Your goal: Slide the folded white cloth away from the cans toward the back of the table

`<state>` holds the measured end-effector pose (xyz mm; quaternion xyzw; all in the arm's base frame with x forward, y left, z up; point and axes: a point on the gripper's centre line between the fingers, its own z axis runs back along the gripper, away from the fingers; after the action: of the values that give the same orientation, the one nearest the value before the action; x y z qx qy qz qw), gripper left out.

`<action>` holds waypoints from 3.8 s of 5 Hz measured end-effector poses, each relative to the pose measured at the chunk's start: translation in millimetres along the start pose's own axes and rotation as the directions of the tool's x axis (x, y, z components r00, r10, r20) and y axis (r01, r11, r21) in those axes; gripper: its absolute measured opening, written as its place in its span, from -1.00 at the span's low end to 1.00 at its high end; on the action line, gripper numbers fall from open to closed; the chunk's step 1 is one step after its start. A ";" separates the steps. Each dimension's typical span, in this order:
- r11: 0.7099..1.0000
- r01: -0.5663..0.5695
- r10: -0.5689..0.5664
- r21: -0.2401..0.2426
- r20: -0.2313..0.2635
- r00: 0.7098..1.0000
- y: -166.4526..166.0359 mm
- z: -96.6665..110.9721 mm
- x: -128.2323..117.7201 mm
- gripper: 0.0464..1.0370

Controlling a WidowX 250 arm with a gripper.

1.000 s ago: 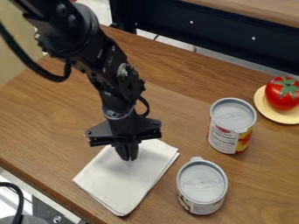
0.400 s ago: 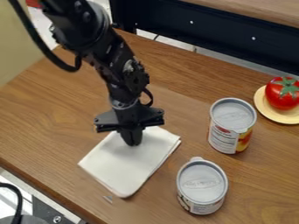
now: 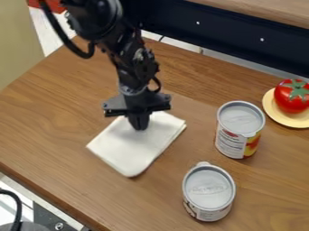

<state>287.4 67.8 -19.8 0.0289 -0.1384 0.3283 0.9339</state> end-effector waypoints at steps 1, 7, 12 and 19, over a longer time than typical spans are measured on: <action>1.000 0.000 0.000 -0.009 0.045 0.999 -7.1 -7.9 25.2 -0.99; 0.995 -0.099 0.097 0.016 0.072 0.993 -21.0 -22.5 82.7 -0.99; 0.970 -0.240 0.238 0.026 0.065 0.969 -18.4 9.4 85.2 -0.99; 0.942 0.335 -0.331 0.012 -0.133 0.934 -8.5 76.3 -31.7 -0.99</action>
<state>250.7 30.9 44.9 0.0466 -0.0653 0.1689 0.9824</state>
